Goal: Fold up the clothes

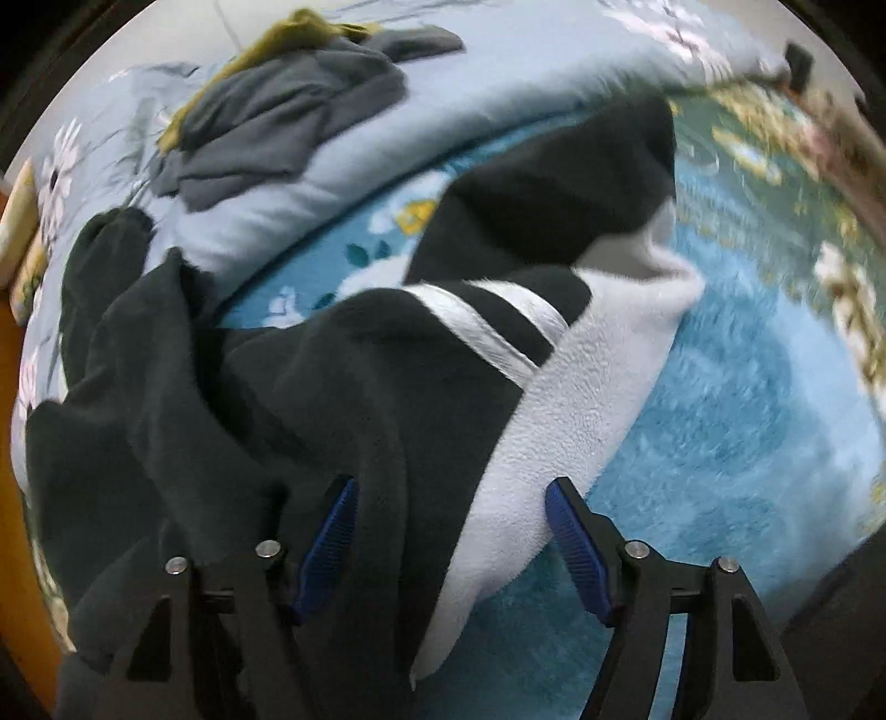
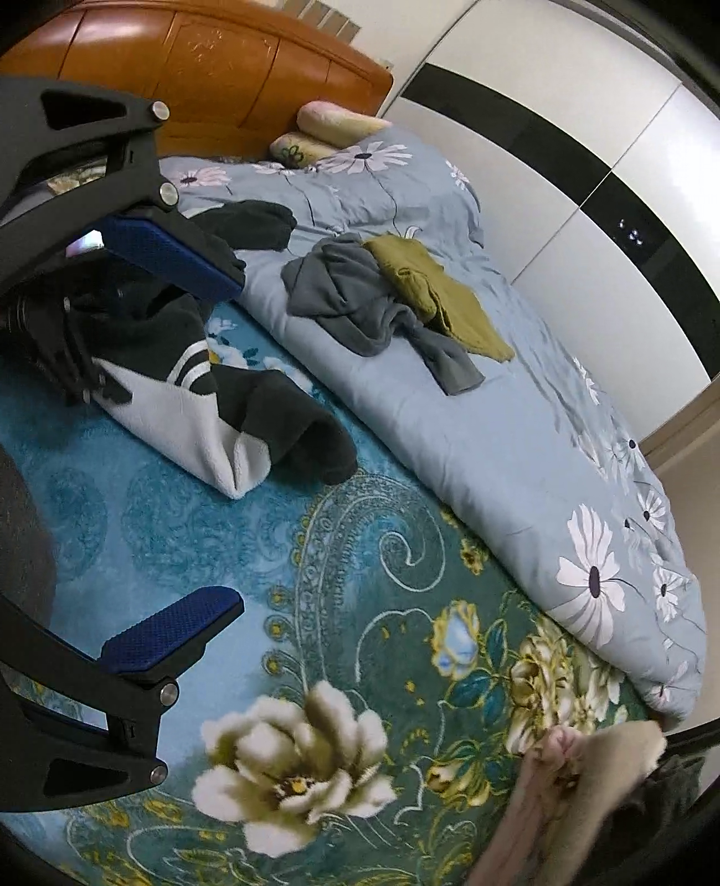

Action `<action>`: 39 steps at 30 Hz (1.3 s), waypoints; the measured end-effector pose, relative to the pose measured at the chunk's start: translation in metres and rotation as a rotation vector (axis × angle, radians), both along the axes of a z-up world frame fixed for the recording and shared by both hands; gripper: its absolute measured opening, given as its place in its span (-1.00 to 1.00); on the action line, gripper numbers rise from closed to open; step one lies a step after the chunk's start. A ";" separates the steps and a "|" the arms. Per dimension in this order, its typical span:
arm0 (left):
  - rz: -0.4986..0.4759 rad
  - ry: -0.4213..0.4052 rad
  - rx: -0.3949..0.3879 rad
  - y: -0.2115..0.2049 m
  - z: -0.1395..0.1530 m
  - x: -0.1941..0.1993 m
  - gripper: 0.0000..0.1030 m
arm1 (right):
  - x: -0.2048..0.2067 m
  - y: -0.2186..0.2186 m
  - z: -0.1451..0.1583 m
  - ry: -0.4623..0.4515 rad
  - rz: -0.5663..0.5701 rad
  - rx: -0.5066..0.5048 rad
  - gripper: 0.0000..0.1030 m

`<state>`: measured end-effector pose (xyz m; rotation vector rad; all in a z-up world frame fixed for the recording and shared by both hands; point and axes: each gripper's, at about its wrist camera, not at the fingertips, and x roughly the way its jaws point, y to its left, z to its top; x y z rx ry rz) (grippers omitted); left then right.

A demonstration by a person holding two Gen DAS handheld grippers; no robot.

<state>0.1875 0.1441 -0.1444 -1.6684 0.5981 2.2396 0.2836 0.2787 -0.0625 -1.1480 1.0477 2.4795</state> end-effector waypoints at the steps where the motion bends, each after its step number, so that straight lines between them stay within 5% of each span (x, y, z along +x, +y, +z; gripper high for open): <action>1: 0.002 -0.002 -0.022 0.002 -0.005 -0.001 0.51 | 0.001 0.000 0.001 0.005 0.004 0.001 1.00; 5: 0.043 0.005 -0.039 0.006 -0.006 -0.003 0.49 | 0.006 -0.002 0.003 0.011 0.027 0.002 1.00; 8: 0.080 0.014 -0.004 0.000 -0.004 -0.002 0.29 | 0.010 -0.003 0.005 0.020 0.020 0.012 1.00; 12: 0.133 0.061 0.016 -0.015 0.011 -0.001 -0.59 | 0.021 -0.003 0.009 0.046 0.007 0.006 1.00; 15: 0.190 0.088 0.080 -0.034 0.037 -0.002 -0.67 | 0.028 -0.004 0.015 0.056 0.009 0.011 1.00; 23: 0.212 0.351 0.351 -0.097 0.200 0.015 -0.72 | 0.045 -0.004 0.043 0.122 -0.004 0.024 1.00; 27: 0.125 0.503 0.423 -0.107 0.281 0.025 -0.75 | 0.053 -0.010 0.056 0.159 0.004 0.039 1.00; 39: -0.116 0.695 0.896 -0.124 0.476 0.053 -0.76 | 0.098 0.007 0.095 0.246 -0.076 0.074 1.00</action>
